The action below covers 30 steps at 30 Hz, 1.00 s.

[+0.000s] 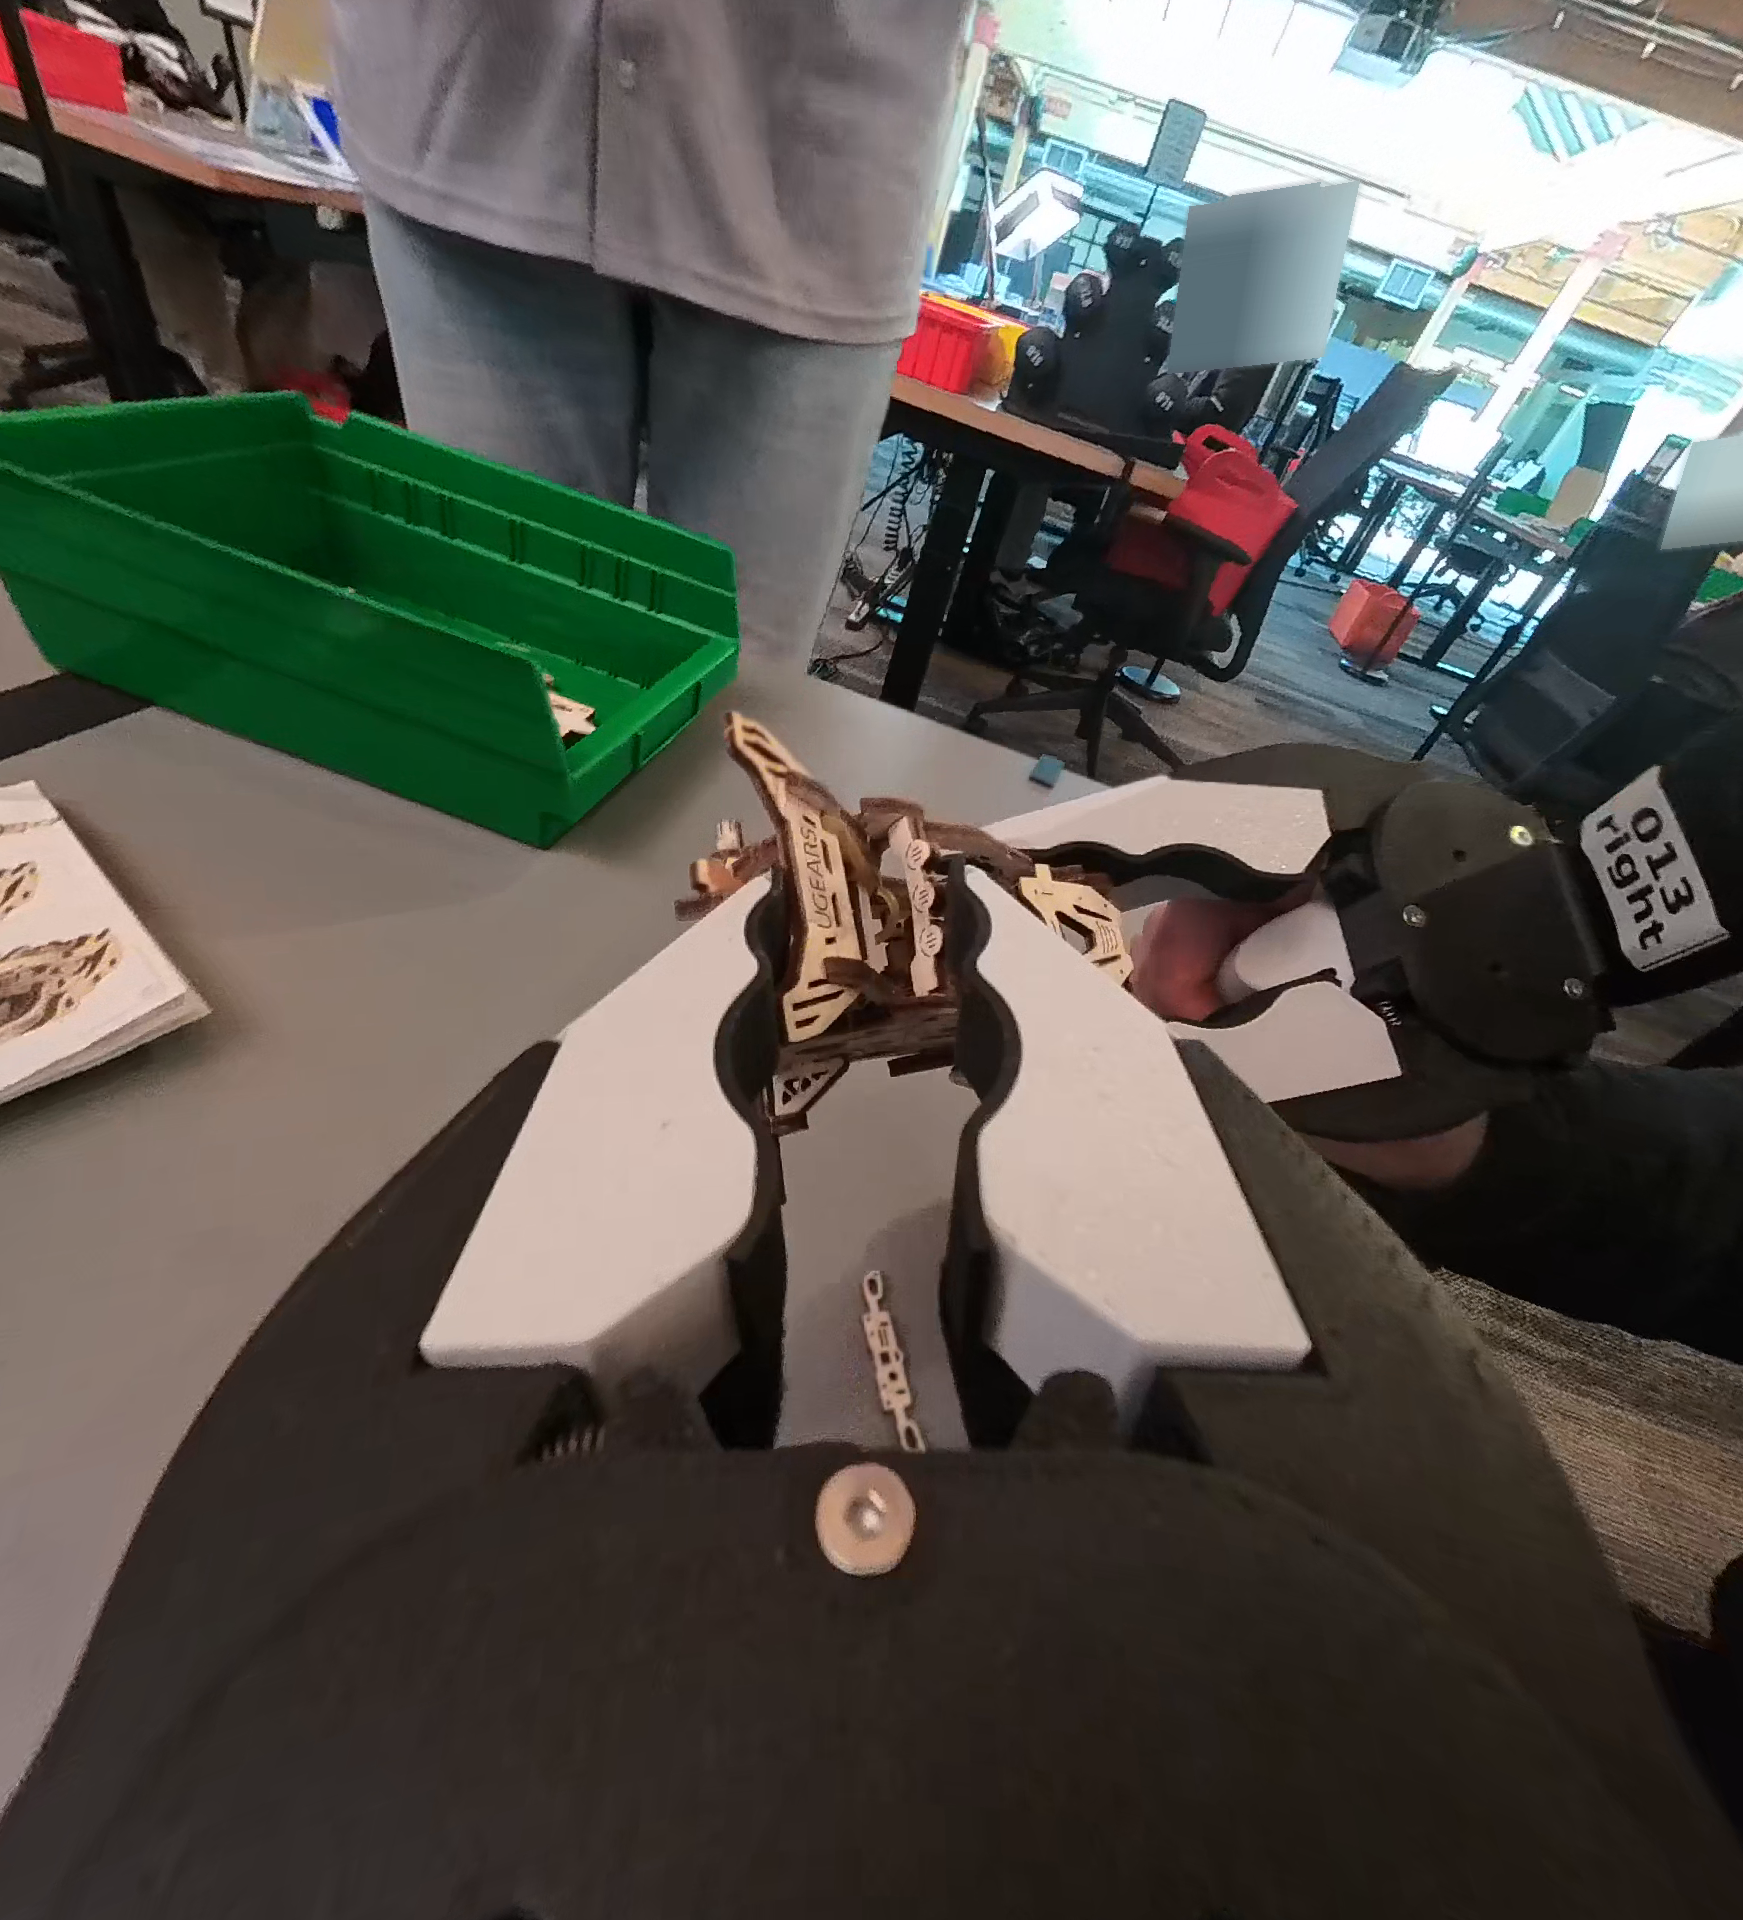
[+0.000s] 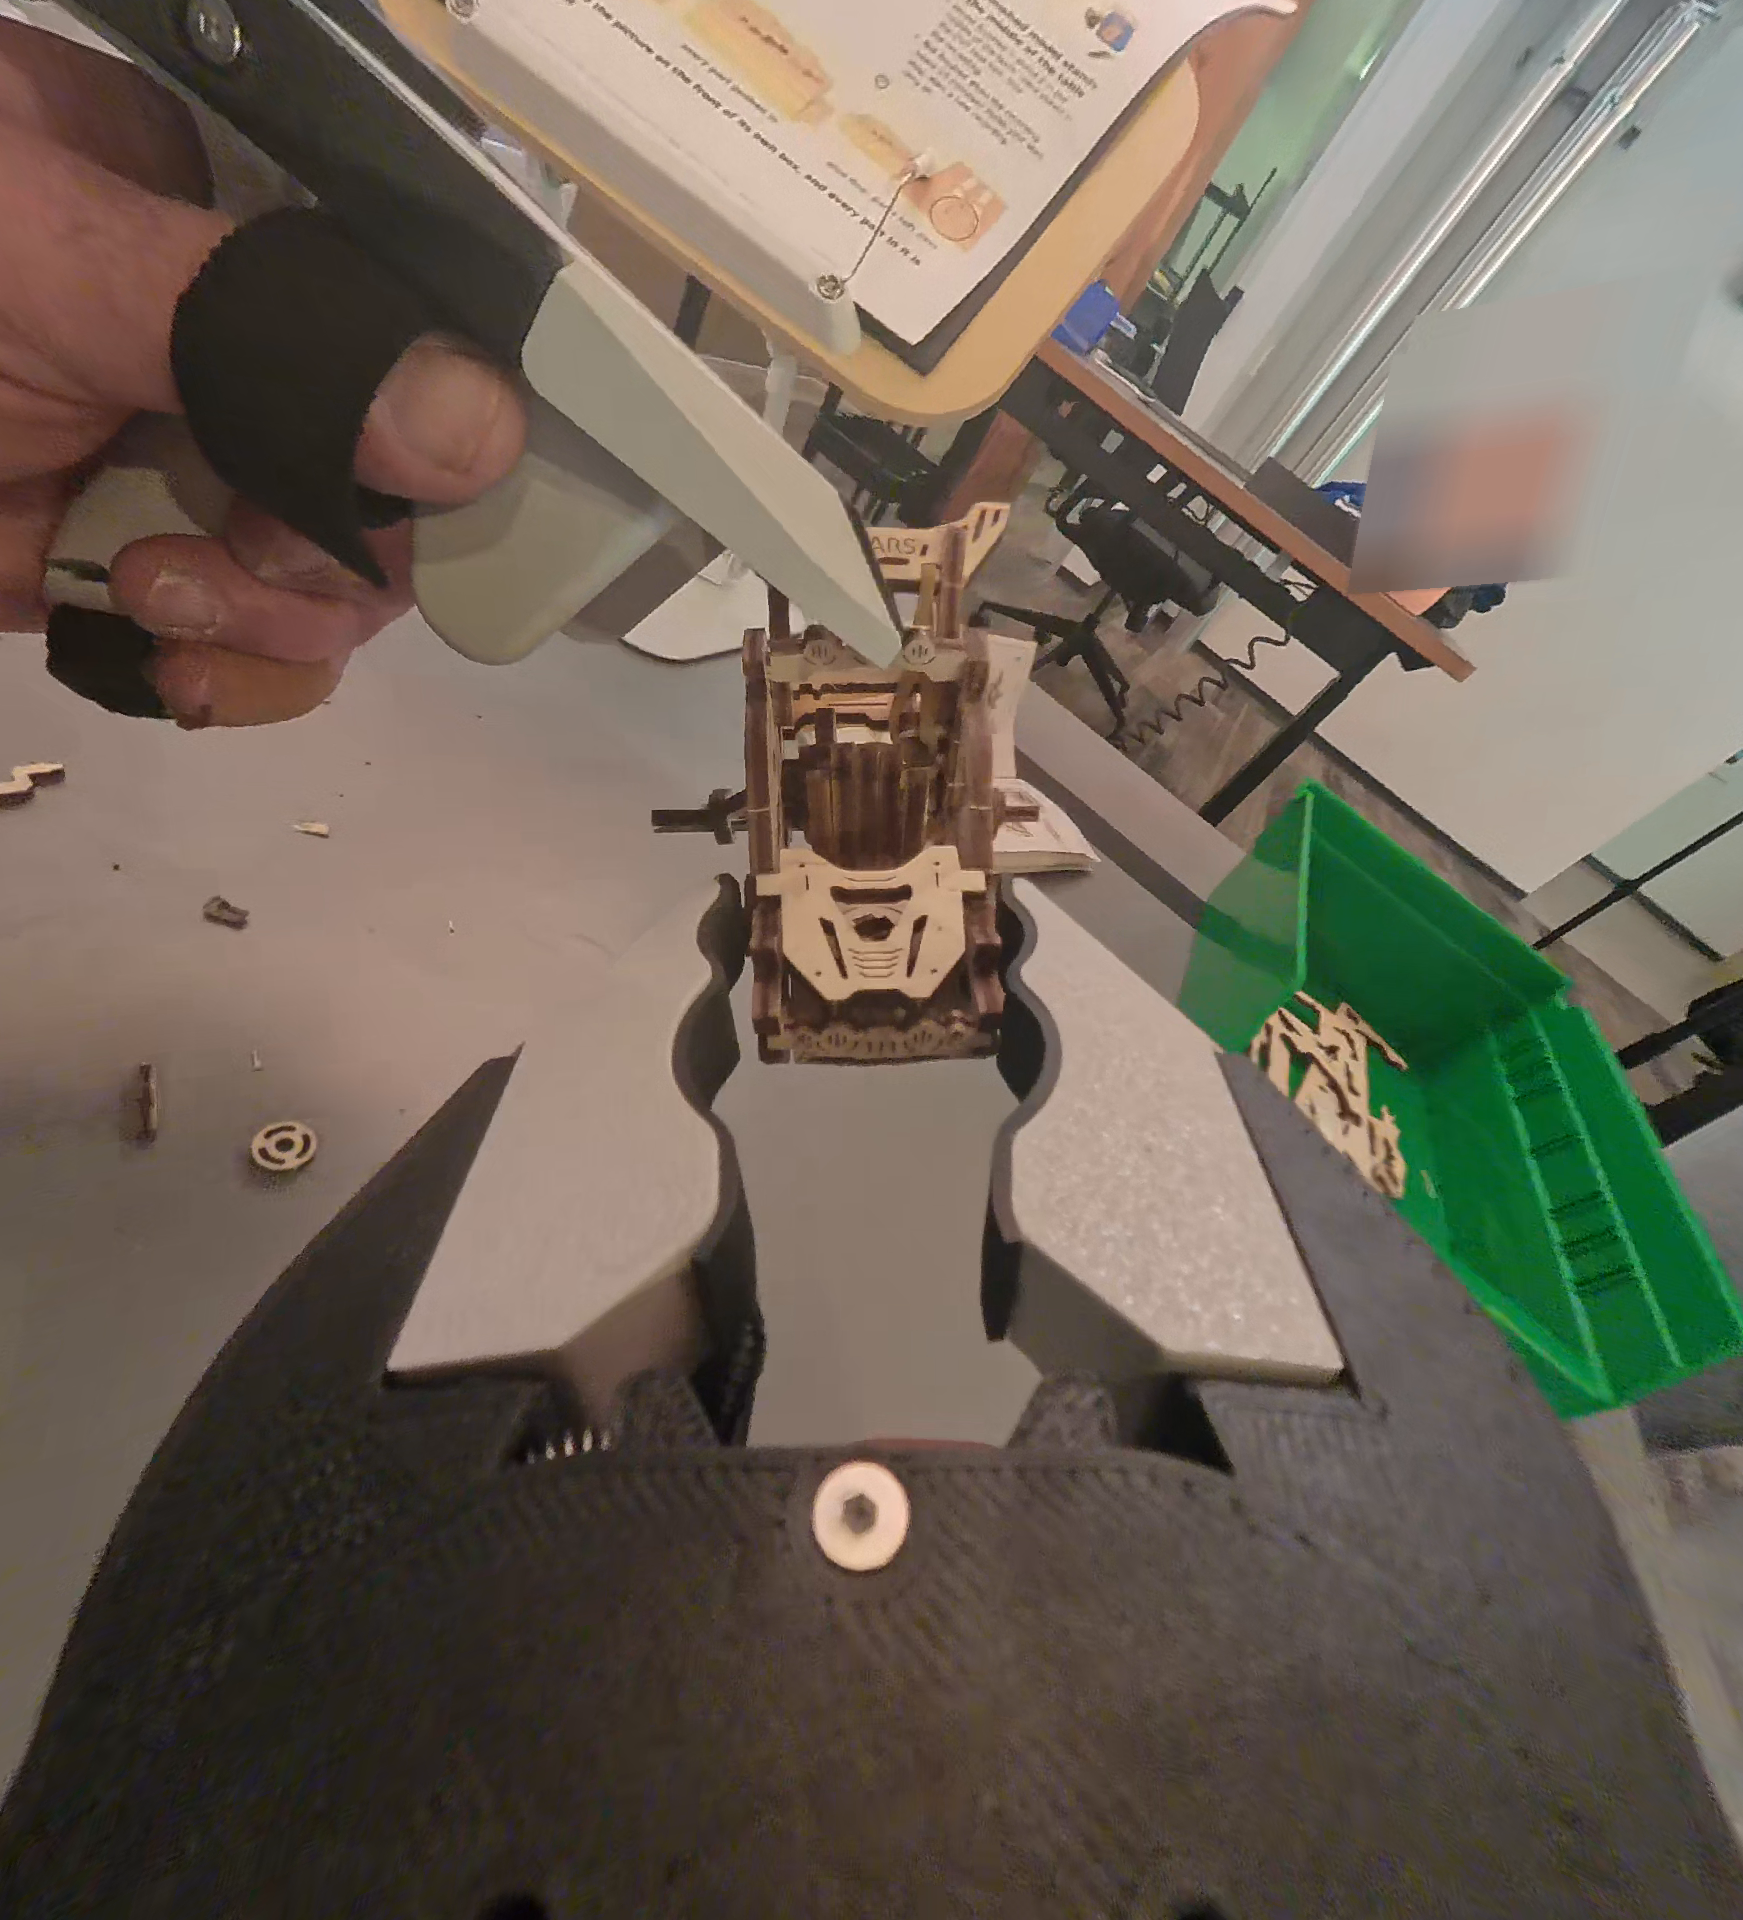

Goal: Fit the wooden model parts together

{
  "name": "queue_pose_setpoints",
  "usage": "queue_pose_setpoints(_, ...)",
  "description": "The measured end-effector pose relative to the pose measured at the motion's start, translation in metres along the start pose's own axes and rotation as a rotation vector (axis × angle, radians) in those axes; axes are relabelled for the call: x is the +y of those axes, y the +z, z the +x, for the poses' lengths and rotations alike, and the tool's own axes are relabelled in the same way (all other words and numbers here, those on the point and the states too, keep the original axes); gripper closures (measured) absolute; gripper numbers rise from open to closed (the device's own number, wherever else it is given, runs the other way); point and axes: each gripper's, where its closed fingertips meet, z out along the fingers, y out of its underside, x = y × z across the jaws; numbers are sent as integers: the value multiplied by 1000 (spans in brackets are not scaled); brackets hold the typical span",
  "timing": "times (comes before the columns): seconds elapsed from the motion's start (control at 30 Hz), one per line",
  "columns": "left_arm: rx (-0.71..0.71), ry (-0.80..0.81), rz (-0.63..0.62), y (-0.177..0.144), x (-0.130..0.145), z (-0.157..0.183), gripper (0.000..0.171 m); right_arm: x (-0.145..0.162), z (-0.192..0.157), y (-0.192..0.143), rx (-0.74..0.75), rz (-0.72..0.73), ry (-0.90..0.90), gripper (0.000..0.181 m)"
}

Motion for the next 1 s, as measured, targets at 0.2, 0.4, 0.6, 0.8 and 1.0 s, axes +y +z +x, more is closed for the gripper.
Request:
queue_pose_setpoints(0.2, -53, -37, -31, -2, 12, -28, 146, 13, -8, 19, -47, -3, 64, 132)
queue_pose_setpoints(0.4, -75, -59, -40, -10, 15, -53, 147, 21, -12, 23, -76, -5, 106, 121)
queue_pose_setpoints(0.6, -90, -14, -110, -25, 22, -79, 164, 39, -7, 19, -74, -20, 145, 123)
queue_pose_setpoints(0.8, -118, 76, -288, -28, 52, -105, 171, 56, -6, 17, -81, -46, 181, 125)
queue_pose_setpoints(1.0, -31, 17, -317, -28, 65, -107, 170, 62, -13, 16, -106, -52, 192, 129)
